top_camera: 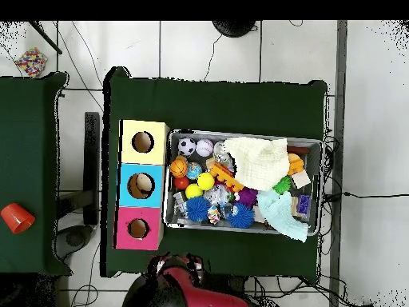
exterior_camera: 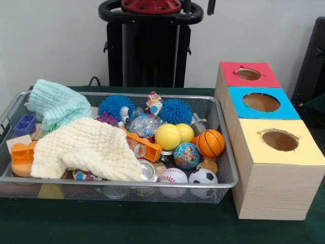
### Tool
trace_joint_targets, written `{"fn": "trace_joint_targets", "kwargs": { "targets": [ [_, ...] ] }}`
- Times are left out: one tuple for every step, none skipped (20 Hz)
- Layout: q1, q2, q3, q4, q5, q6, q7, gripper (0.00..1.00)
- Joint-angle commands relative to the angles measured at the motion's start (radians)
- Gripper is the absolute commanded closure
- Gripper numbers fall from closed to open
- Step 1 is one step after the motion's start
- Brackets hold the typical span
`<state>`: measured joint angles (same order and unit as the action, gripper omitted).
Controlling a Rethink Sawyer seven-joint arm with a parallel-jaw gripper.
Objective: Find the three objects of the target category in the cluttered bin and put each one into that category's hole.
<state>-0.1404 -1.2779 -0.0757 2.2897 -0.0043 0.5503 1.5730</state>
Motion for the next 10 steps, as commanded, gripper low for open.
{"fn": "trace_joint_targets", "kwargs": {
  "targets": [
    [-0.082,0.029,-0.011,0.090,-0.066,-0.066,0.049,0.00],
    [-0.093,0.037,-0.011,0.095,-0.075,-0.068,0.043,0.00],
    [-0.120,0.043,-0.013,0.105,-0.089,-0.077,0.020,0.00],
    [-0.129,0.051,-0.014,0.106,-0.107,-0.074,0.014,0.00],
    [-0.156,0.059,-0.008,0.118,-0.123,-0.097,-0.007,0.00],
    [-0.163,0.065,-0.009,0.124,-0.144,-0.111,-0.003,0.00],
    [-0.186,0.076,-0.010,0.134,-0.173,-0.139,-0.011,0.00],
    [-0.190,0.080,-0.013,0.140,-0.197,-0.159,0.003,0.00],
    [-0.225,0.098,-0.010,0.155,-0.222,-0.193,-0.008,0.00],
    [-0.234,0.109,-0.006,0.161,-0.237,-0.206,-0.003,0.00]
  ]
}}
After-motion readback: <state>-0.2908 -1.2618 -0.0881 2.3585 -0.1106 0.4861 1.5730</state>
